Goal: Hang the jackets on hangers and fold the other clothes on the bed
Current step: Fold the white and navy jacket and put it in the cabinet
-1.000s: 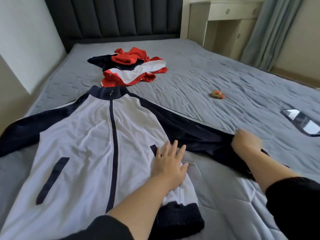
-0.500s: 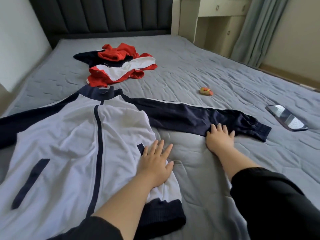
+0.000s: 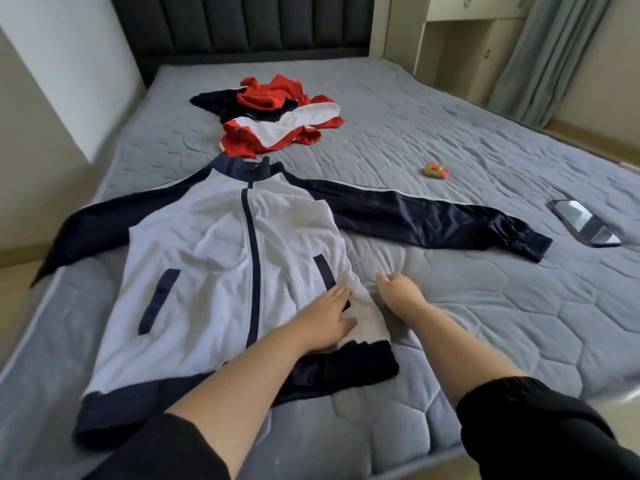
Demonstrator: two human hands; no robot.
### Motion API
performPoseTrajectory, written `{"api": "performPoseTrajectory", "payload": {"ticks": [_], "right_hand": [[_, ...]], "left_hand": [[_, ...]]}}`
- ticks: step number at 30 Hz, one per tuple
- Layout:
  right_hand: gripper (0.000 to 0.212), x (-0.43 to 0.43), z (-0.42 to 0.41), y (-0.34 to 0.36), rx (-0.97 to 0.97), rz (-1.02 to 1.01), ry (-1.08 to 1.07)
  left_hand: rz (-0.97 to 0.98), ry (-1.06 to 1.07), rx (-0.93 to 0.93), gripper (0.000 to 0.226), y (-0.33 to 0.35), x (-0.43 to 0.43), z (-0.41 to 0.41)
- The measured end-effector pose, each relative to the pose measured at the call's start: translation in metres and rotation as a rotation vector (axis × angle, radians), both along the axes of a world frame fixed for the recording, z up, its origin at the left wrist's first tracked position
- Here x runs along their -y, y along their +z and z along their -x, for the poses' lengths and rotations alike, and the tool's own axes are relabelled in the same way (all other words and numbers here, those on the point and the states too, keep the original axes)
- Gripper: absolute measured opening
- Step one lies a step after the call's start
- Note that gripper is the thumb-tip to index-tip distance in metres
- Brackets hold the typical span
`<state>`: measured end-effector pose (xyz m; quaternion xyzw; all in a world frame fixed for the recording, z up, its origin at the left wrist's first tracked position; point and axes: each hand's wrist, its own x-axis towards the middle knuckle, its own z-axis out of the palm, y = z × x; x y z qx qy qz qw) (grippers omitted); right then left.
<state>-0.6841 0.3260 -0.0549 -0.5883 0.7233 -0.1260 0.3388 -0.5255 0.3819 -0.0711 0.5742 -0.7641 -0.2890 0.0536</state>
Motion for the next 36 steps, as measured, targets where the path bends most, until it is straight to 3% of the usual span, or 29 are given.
{"api": "performPoseTrajectory", "payload": {"ticks": [3,8,10,12,15,16,18,20,23,27,30,33,36], "right_hand": [[0.052,-0.029,-0.006,0.012,0.046,-0.068,0.008],[0.039,-0.054,-0.014,0.023,0.066,-0.189,0.091],[0.036,-0.054,-0.010,0.022,0.142,-0.143,-0.085],[0.033,-0.061,-0.008,0.017,0.037,-0.065,-0.191],[0.034,-0.075,-0.023,0.015,-0.445,0.158,0.047],[0.037,-0.079,-0.033,0.019,-0.494,0.274,0.148],[0.037,-0.085,-0.055,0.033,-0.406,0.348,0.336],[0.041,-0.097,-0.073,0.046,-0.210,0.169,0.539],[0.057,-0.122,-0.093,0.042,-0.316,-0.030,0.836],[0.021,-0.125,-0.101,0.043,-0.400,0.152,0.848],[0.015,-0.121,-0.098,0.055,-0.412,0.222,0.810],[0.023,-0.124,-0.094,0.049,-0.528,0.043,0.903],[0.022,-0.124,-0.095,0.035,-0.597,-0.056,0.955]], "left_hand": [[0.031,-0.056,-0.001,0.068,0.008,-0.031,-0.010],[0.069,-0.140,0.176,0.103,0.013,-0.086,-0.032],[0.090,-0.135,0.227,0.098,0.018,-0.099,-0.039],[0.121,-0.137,0.301,0.082,0.024,-0.108,-0.047],[0.173,-0.119,0.418,0.072,0.032,-0.116,-0.059],[0.196,-0.095,0.464,0.070,0.035,-0.118,-0.064],[0.209,-0.024,0.556,0.066,0.043,-0.122,-0.074],[0.147,0.063,0.602,0.061,0.049,-0.127,-0.085],[0.098,0.121,0.557,0.032,0.056,-0.130,-0.099],[0.166,0.074,0.462,0.027,0.058,-0.129,-0.106],[0.123,-0.018,0.345,0.032,0.063,-0.132,-0.110],[0.063,-0.102,0.428,0.051,0.066,-0.140,-0.118],[0.103,-0.083,0.577,0.039,0.062,-0.148,-0.119]]}}
